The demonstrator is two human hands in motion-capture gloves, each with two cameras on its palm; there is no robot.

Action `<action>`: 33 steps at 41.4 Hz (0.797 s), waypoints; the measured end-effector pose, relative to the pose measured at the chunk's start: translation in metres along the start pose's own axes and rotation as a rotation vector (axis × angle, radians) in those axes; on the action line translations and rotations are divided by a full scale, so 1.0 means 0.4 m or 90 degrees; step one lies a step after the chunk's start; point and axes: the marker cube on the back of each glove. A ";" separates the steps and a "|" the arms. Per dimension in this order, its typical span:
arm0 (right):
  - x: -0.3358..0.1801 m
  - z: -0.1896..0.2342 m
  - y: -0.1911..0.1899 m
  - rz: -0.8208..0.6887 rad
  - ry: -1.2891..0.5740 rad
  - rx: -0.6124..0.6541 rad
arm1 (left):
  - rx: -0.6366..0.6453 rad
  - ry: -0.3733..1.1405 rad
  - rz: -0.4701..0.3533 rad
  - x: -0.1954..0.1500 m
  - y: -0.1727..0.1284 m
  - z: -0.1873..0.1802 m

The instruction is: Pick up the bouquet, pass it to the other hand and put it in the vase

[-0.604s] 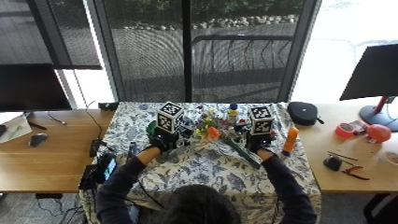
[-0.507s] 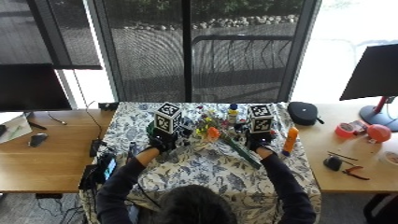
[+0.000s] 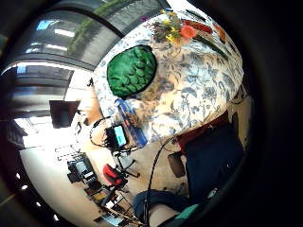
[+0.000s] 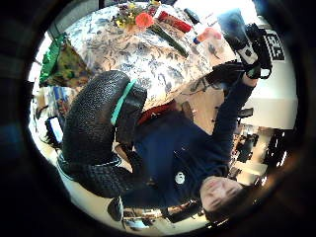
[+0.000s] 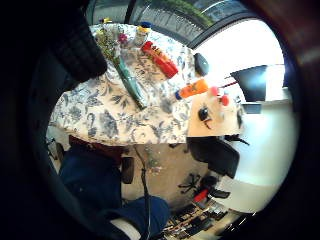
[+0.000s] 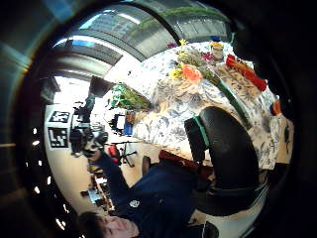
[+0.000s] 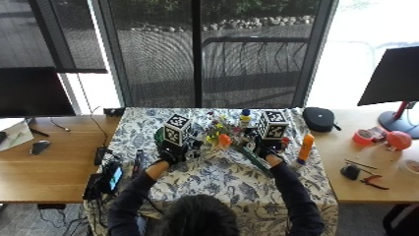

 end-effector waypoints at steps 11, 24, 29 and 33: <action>0.061 0.009 -0.048 0.066 -0.024 -0.069 | 0.019 -0.021 0.027 0.056 -0.016 0.040; 0.183 0.116 -0.237 0.172 -0.027 -0.116 | 0.052 -0.013 -0.005 0.038 -0.017 0.039; 0.158 0.094 -0.205 0.205 -0.032 -0.105 | 0.061 -0.008 -0.015 0.029 -0.013 0.037; 0.149 0.096 -0.195 0.220 -0.040 -0.104 | 0.067 -0.001 -0.021 0.024 -0.012 0.038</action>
